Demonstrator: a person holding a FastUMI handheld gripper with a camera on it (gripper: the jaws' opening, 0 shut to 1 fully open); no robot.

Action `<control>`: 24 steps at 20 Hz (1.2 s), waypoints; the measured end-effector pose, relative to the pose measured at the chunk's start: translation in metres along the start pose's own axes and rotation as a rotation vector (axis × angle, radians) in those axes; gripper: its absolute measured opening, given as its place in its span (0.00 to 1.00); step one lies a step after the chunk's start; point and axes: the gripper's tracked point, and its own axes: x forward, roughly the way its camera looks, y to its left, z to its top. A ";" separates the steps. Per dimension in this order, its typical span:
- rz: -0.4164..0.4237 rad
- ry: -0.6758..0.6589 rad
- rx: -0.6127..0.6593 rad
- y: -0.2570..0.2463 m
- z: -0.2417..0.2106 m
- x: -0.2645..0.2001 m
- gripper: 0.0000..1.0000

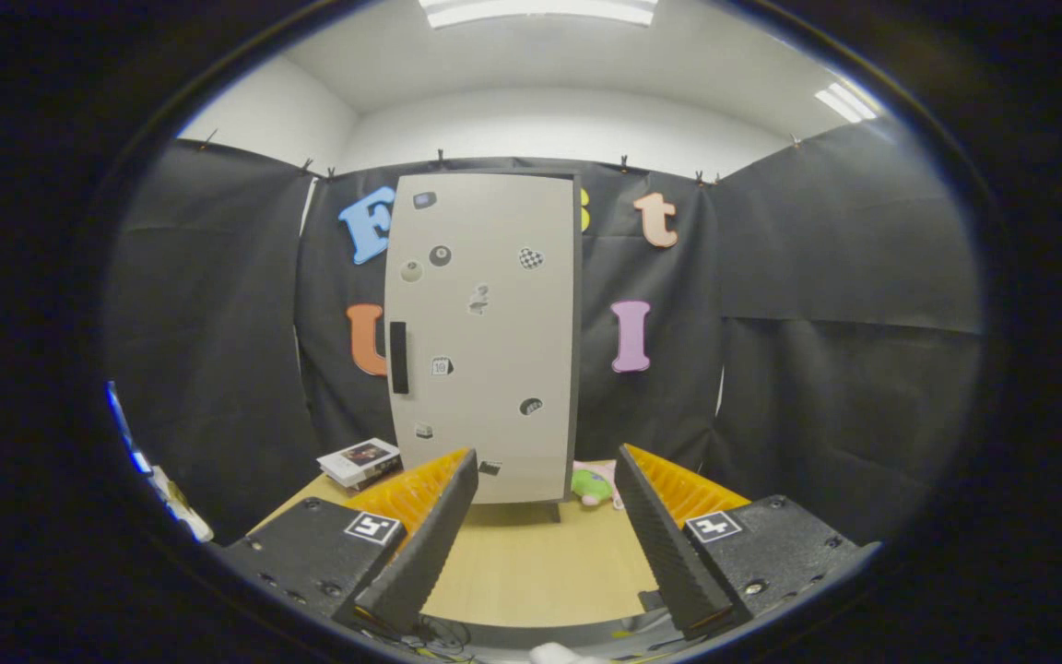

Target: Open the shoe cabinet door, grab the shoes and put them into the shoe cabinet, then close the shoe cabinet door.

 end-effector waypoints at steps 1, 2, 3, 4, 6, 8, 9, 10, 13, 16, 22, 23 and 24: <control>0.000 0.004 -0.004 0.000 -0.001 0.000 0.98; 0.001 0.005 -0.008 0.001 -0.001 0.001 0.98; 0.001 0.006 -0.011 0.002 -0.002 0.001 0.98; 0.003 0.006 -0.015 0.003 -0.003 0.002 0.98; 0.002 0.004 -0.017 0.004 -0.002 0.002 0.98; 0.002 0.000 -0.012 0.005 -0.001 0.001 0.98; 0.003 -0.002 -0.010 0.005 0.000 0.001 0.98; 0.002 -0.004 -0.010 0.005 0.000 0.001 0.98; 0.002 -0.006 -0.015 0.005 0.000 0.000 0.98; 0.001 -0.008 -0.017 0.005 0.000 -0.001 0.98; 0.015 -0.002 -0.018 0.008 -0.004 -0.002 0.98; 0.018 0.001 -0.018 0.008 -0.005 -0.003 0.98; 0.020 0.004 -0.018 0.008 -0.007 -0.001 0.98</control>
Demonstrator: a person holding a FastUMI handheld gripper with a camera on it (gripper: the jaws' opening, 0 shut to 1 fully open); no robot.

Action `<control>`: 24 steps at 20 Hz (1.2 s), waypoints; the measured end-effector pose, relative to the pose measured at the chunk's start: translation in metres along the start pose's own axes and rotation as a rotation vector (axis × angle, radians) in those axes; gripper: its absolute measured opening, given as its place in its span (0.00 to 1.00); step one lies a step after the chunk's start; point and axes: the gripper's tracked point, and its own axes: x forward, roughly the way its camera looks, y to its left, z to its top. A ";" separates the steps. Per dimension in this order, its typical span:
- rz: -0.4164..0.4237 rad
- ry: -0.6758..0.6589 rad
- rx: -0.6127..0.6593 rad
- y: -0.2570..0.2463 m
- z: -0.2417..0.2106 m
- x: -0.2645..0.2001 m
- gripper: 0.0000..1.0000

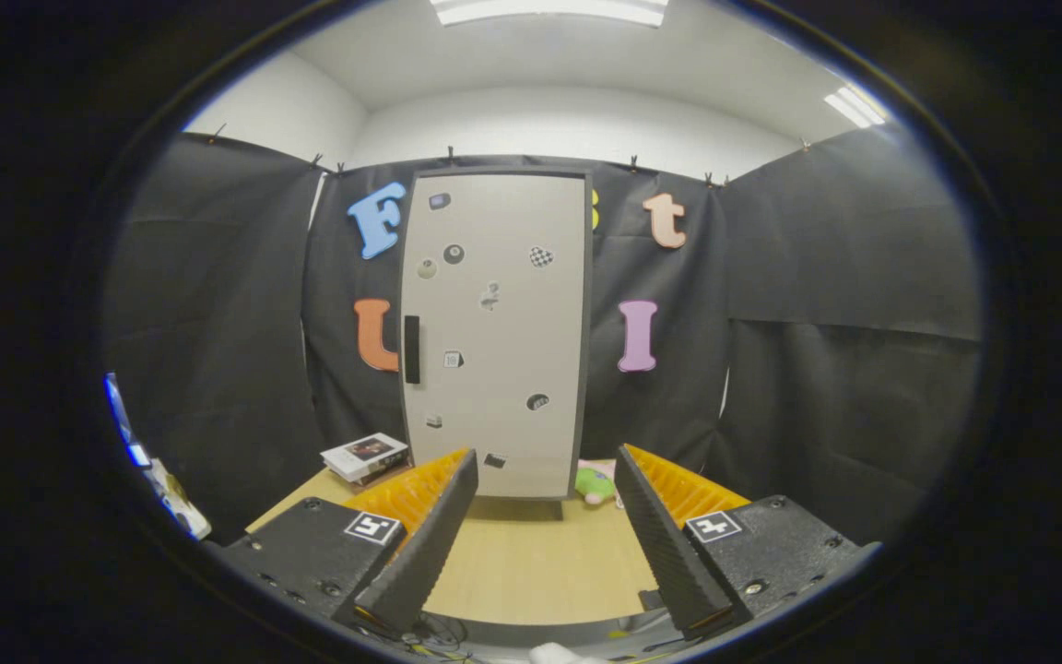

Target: Open the shoe cabinet door, grab the shoes and put them into the shoe cabinet, then close the shoe cabinet door.

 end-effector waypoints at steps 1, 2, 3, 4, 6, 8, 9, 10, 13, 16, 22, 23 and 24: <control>0.002 0.000 0.001 0.000 0.000 0.000 0.98; 0.004 -0.003 0.002 0.000 0.000 0.000 0.98; 0.006 -0.006 0.004 0.000 0.002 0.001 0.98; 0.010 -0.007 0.004 0.001 0.002 0.001 0.98; 0.016 -0.010 0.004 0.003 0.004 0.003 0.98; 0.026 -0.012 0.005 0.007 0.006 0.006 0.98; 0.029 -0.014 0.004 0.008 0.007 0.007 0.98; 0.034 -0.014 0.001 0.009 0.008 0.009 0.98; 0.053 -0.014 -0.007 0.017 0.012 0.015 0.98; 0.080 -0.021 -0.016 0.030 0.014 0.020 0.98; 0.100 -0.023 -0.016 0.036 0.014 0.024 0.98; 0.099 -0.021 -0.015 0.034 0.014 0.025 0.98; 0.097 -0.023 -0.014 0.032 0.015 0.024 0.98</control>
